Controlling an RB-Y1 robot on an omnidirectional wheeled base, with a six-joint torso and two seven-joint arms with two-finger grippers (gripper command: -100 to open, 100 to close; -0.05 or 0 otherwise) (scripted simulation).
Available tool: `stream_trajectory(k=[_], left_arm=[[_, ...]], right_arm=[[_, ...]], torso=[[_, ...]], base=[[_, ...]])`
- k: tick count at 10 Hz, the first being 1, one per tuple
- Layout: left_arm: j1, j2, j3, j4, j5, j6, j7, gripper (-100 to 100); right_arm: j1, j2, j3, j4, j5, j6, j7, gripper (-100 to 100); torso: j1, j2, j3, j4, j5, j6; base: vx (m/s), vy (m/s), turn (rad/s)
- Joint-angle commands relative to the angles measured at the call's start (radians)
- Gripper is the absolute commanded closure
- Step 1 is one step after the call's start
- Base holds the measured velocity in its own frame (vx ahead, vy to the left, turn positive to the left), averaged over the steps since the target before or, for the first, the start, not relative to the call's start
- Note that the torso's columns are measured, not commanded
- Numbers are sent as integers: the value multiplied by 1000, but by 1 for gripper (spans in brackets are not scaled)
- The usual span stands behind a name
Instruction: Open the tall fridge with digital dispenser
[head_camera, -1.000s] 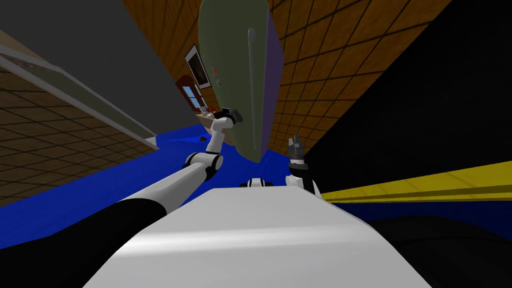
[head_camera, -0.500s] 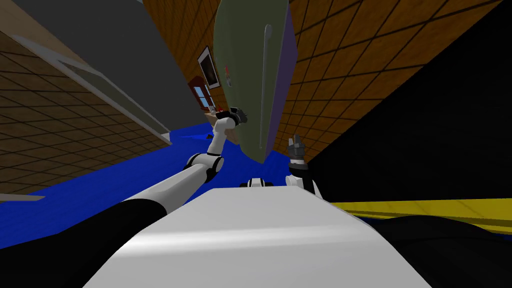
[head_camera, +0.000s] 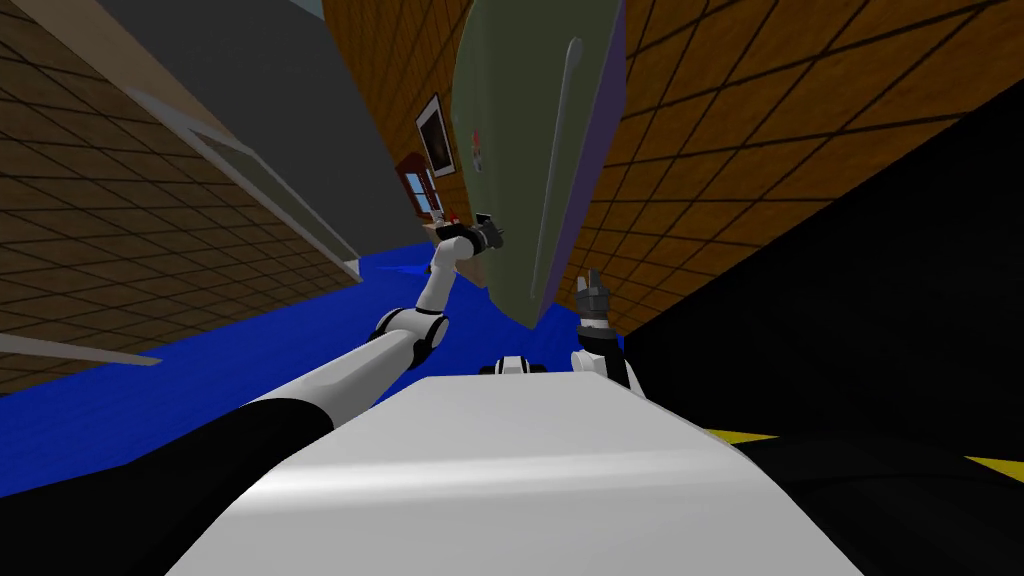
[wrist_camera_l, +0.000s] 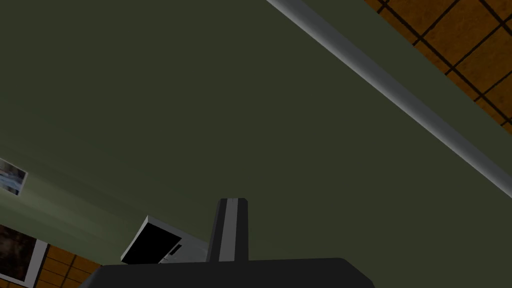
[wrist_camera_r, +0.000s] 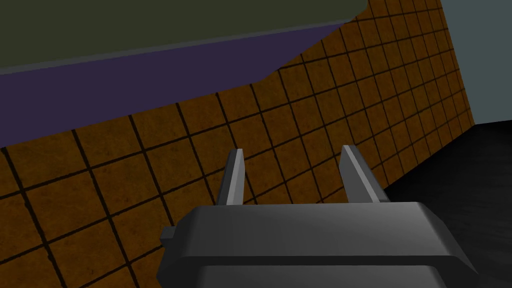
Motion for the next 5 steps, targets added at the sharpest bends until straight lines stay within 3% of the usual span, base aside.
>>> stream_trajectory(k=[1, 2, 3, 4, 5], left_arm=[[14, -7, -39, -59, 79, 29, -24, 100], [14, -7, -39, -59, 88, 29, -24, 100], [27, -14, -78, -106, 129, 52, -51, 100], [27, -14, -78, -110, 160, 52, -51, 100], [41, -21, -117, -144, 194, 74, -79, 100]], right_arm=[[0, 0, 0, 0, 0, 0, 0, 0], [0, 0, 0, 0, 0, 0, 0, 0], [0, 0, 0, 0, 0, 0, 0, 0], [0, 0, 0, 0, 0, 0, 0, 0], [0, 0, 0, 0, 0, 0, 0, 0]], torso=[[3, 0, 0, 0, 1, -2], [4, -1, 0, 0, 1, -1], [2, -1, 0, 0, 0, 0], [5, -2, -1, 0, 1, -2], [4, -2, -1, -1, 1, -1]], base=[[35, 97, 222], [26, 59, 26], [58, 101, 326], [62, 97, 196], [67, 147, 354]])
